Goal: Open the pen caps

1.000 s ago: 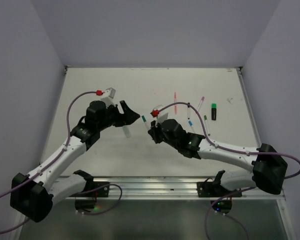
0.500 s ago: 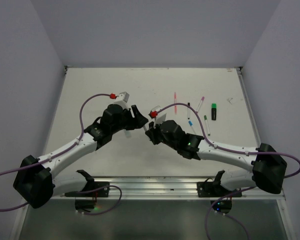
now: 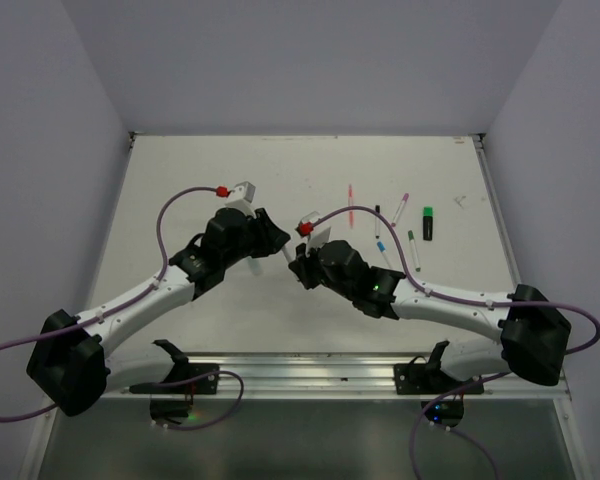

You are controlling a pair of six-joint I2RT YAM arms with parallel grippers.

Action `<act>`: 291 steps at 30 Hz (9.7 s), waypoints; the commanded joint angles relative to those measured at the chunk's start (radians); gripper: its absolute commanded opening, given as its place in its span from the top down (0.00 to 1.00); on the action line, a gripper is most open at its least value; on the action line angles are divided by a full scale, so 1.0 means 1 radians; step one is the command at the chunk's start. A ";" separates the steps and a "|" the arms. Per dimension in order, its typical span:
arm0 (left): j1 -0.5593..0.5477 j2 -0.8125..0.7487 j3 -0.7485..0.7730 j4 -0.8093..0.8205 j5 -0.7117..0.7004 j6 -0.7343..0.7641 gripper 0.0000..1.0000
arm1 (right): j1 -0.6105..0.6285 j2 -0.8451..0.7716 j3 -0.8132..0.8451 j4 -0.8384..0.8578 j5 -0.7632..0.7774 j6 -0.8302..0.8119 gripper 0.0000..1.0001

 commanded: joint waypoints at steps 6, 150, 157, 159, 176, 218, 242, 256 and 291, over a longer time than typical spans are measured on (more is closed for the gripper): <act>-0.006 0.012 0.038 0.068 -0.006 -0.027 0.86 | 0.007 0.004 0.006 0.062 -0.004 -0.004 1.00; 0.327 0.845 0.561 -0.029 -0.069 0.177 0.82 | 0.028 0.111 -0.215 0.263 0.134 0.118 1.00; 0.313 0.863 0.557 -0.039 -0.114 0.158 0.74 | 0.021 0.220 -0.118 0.267 0.178 0.124 1.00; 0.312 0.865 0.557 -0.045 -0.120 0.154 0.72 | 0.019 0.251 -0.094 0.275 0.178 0.130 1.00; 0.306 0.756 0.538 -0.078 -0.121 0.115 0.60 | -0.028 0.412 0.029 0.264 0.191 0.145 1.00; 0.385 -0.175 0.190 -0.348 -0.305 0.445 0.16 | -0.050 0.642 0.299 -0.001 0.189 0.296 0.62; 0.385 -0.211 0.136 -0.360 -0.362 0.479 0.15 | -0.602 0.128 0.135 -0.504 0.042 0.159 0.34; 0.385 -0.215 0.135 -0.360 -0.362 0.479 0.15 | -0.765 0.191 0.072 -0.553 -0.079 0.125 0.36; 0.385 -0.200 0.126 -0.340 -0.287 0.470 0.15 | -0.452 0.380 0.112 -0.586 -0.073 0.121 1.00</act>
